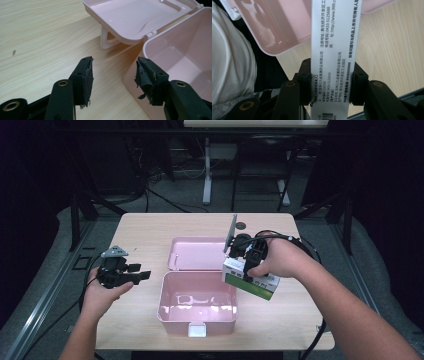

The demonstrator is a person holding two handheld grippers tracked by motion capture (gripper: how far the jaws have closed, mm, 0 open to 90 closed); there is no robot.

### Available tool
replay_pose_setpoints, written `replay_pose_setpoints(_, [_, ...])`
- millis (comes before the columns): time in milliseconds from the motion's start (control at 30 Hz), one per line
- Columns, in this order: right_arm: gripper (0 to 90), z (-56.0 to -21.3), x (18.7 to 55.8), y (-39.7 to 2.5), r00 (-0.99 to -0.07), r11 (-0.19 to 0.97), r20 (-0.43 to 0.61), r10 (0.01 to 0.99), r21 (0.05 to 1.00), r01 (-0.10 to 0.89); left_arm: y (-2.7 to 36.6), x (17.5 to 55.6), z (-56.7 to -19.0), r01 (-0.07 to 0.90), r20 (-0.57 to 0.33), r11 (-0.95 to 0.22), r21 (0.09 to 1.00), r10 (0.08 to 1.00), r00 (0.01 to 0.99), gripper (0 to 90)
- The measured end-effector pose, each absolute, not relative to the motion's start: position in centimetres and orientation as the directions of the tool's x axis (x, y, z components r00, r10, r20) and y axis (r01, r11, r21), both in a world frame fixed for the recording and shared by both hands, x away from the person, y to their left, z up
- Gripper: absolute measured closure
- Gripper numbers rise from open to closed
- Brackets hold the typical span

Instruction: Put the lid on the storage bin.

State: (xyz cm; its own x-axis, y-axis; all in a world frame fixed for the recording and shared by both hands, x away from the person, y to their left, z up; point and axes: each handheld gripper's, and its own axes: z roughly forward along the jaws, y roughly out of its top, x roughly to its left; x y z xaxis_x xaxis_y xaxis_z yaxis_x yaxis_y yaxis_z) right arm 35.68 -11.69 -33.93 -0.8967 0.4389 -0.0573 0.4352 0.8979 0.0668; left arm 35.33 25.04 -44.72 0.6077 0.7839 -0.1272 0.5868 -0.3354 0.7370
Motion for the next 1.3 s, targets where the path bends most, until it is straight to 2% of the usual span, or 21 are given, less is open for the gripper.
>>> replay_pose_setpoints(433, [61.6,-34.0,34.2,-7.3,-0.948,0.948,-0.048,0.316,0.061,0.313,25.1,35.4,-44.7,0.587,-0.129,-0.335,0.737,0.783,0.608,47.6])
replay_pose_setpoints(1300, [61.6,-35.1,32.3,-2.5,-0.982,0.981,-0.033,0.184,0.06,0.182,25.3,35.4,-44.7,0.586,-0.13,-0.334,0.738,0.782,0.61,48.3])
